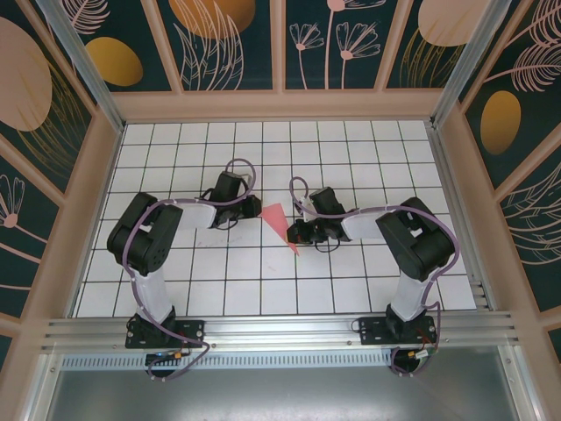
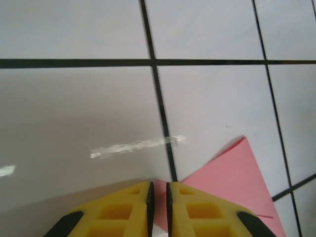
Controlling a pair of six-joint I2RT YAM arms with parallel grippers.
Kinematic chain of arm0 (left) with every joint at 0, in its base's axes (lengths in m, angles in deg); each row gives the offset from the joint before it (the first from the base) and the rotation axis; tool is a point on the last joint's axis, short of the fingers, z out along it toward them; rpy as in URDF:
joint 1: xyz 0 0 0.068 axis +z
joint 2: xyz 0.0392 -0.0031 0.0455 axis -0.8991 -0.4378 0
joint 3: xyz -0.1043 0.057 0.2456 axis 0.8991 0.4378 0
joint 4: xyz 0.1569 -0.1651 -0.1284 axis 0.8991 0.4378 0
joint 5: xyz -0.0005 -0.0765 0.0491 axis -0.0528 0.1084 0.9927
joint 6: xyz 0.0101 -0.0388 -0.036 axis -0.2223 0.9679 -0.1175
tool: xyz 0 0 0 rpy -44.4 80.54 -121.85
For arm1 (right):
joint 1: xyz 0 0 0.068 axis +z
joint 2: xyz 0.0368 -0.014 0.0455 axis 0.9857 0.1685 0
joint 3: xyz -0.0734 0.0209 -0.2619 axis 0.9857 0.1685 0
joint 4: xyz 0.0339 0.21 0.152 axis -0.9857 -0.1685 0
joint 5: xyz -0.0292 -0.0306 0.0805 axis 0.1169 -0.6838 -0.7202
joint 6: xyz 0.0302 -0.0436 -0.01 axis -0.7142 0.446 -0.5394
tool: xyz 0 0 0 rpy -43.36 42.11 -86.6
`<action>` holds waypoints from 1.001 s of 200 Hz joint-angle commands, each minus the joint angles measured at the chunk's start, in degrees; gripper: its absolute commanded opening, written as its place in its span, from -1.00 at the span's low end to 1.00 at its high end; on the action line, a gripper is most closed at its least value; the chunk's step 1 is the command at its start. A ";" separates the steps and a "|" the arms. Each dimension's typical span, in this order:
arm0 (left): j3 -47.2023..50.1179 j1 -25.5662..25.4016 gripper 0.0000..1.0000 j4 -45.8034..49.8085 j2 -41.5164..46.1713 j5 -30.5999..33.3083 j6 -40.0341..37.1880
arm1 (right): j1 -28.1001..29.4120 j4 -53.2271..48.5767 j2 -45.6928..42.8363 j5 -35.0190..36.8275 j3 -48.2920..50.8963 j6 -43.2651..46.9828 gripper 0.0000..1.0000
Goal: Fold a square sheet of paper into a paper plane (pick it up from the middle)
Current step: Fold the wing for the fifth time at the center of the table.
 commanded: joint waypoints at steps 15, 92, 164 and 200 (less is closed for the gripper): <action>2.34 1.88 -0.58 0.02 7.76 -0.45 1.65 | -0.07 -9.88 2.18 5.24 3.03 -0.05 -1.00; 7.00 -4.82 -0.71 -10.60 5.02 -8.90 8.09 | -0.06 -8.78 0.91 3.46 1.62 -1.13 -1.00; 4.39 -5.25 -0.82 -6.20 -0.86 -5.90 6.83 | 0.12 -5.29 -1.85 -2.74 -2.38 -0.63 -1.00; 3.43 -5.25 -0.84 -3.08 -2.39 -4.82 5.92 | 0.83 -5.19 -0.87 -3.61 -6.41 0.02 -1.00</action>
